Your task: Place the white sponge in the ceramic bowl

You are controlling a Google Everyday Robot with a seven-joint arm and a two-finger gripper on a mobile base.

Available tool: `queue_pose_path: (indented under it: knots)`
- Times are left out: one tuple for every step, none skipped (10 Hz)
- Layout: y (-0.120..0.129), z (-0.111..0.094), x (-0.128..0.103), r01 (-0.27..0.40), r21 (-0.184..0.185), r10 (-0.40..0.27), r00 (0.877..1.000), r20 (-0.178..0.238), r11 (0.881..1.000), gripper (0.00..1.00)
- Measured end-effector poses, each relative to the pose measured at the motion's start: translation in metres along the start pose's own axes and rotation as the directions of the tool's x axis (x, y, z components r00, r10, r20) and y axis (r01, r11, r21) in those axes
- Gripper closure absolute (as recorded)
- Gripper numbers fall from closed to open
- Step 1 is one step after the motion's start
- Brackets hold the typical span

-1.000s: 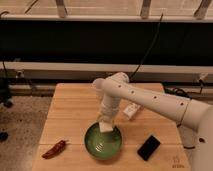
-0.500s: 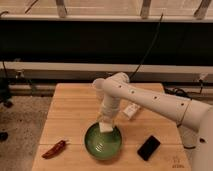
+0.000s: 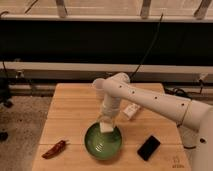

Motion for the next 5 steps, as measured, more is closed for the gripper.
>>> queue_pose_path:
  knots:
    - [0.0006, 0.0011, -0.0003, 0.000, -0.001, 0.000, 1.000, 0.002, 1.000, 0.55]
    - [0.0006, 0.0009, -0.0003, -0.001, -0.001, 0.001, 1.000, 0.002, 1.000, 0.55]
    - [0.0013, 0.0011, -0.0003, -0.001, -0.001, 0.001, 1.000, 0.002, 1.000, 0.55]
    - [0.0015, 0.0012, -0.0004, -0.001, -0.001, 0.001, 1.000, 0.002, 1.000, 0.54]
    - [0.0018, 0.0012, -0.0003, -0.002, -0.002, 0.002, 1.000, 0.002, 1.000, 0.48]
